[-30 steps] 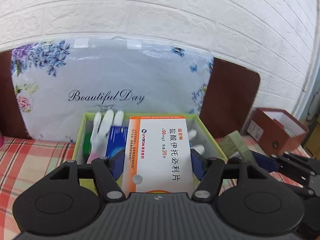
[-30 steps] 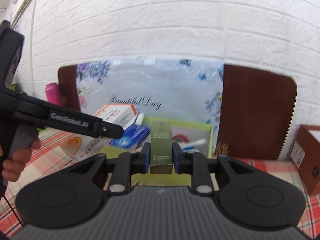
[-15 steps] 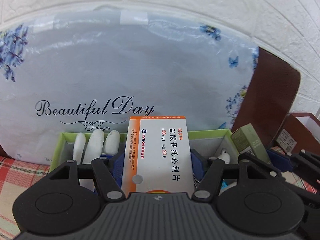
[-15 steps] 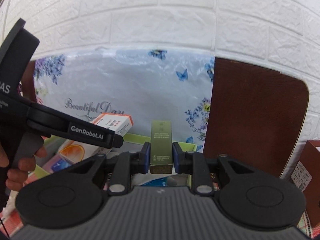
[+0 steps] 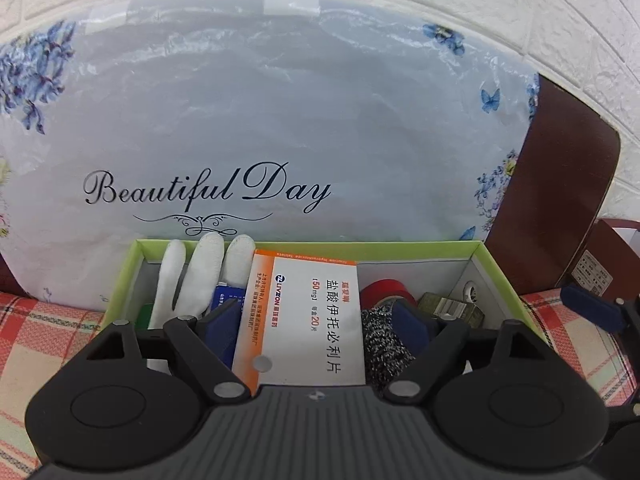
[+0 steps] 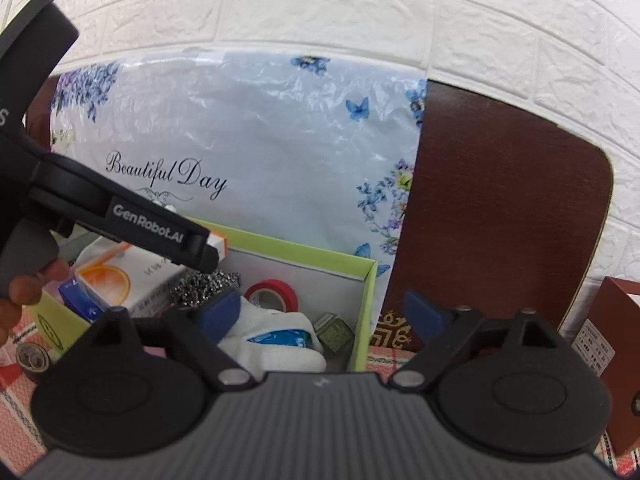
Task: Organize objects
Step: 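Lower the medicine box and olive box into the lime-green box, open both tools, then move both tools back toward the cotton swab bag and gold box, then grasp the cotton swab bag with the left tool while the right tool grasps the gold box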
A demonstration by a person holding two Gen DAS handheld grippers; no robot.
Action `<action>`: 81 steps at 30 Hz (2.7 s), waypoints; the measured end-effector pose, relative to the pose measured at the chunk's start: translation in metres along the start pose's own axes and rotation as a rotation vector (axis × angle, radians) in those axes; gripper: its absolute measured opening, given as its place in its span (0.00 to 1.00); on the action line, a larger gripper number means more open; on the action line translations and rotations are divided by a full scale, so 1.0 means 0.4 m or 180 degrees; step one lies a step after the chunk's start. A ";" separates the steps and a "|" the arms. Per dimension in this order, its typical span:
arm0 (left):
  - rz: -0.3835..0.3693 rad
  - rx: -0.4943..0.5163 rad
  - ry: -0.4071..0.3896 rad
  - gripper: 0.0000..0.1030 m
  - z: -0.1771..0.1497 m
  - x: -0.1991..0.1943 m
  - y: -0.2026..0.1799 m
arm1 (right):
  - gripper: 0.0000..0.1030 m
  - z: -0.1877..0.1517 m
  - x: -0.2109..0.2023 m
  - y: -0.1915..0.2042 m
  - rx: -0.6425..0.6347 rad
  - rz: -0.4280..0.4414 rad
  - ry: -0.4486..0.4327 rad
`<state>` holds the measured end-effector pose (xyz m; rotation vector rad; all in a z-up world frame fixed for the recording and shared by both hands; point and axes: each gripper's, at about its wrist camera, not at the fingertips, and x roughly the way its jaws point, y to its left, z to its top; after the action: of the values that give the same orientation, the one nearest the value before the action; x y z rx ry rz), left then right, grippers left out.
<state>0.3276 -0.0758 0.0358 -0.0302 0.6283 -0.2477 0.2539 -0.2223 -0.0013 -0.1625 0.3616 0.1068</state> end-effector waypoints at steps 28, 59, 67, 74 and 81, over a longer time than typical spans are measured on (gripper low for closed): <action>0.0147 -0.0110 0.0104 0.83 -0.257 -0.359 -0.039 | 1.00 -0.117 -0.403 0.038 0.0529 0.0135 -0.0035; 0.0539 -0.0809 0.0309 0.83 -0.475 -0.390 0.205 | 0.92 -0.209 -0.203 0.165 0.0229 0.0598 0.0531; 0.0524 -0.0864 0.0321 0.83 -0.444 -0.316 0.248 | 0.72 -0.204 -0.172 0.196 0.0095 0.0718 0.0577; 0.0620 -0.0776 0.0335 0.83 -0.422 -0.257 0.286 | 0.29 -0.205 -0.192 0.221 0.0030 0.0865 0.0628; 0.0685 -0.0544 0.0366 0.83 -0.392 -0.209 0.293 | 0.29 -0.218 -0.259 0.234 0.0081 0.0907 0.0706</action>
<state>0.1965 0.0653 -0.0550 -0.1127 0.7600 0.0131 0.1153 -0.1535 -0.0574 -0.0967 0.6061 0.3672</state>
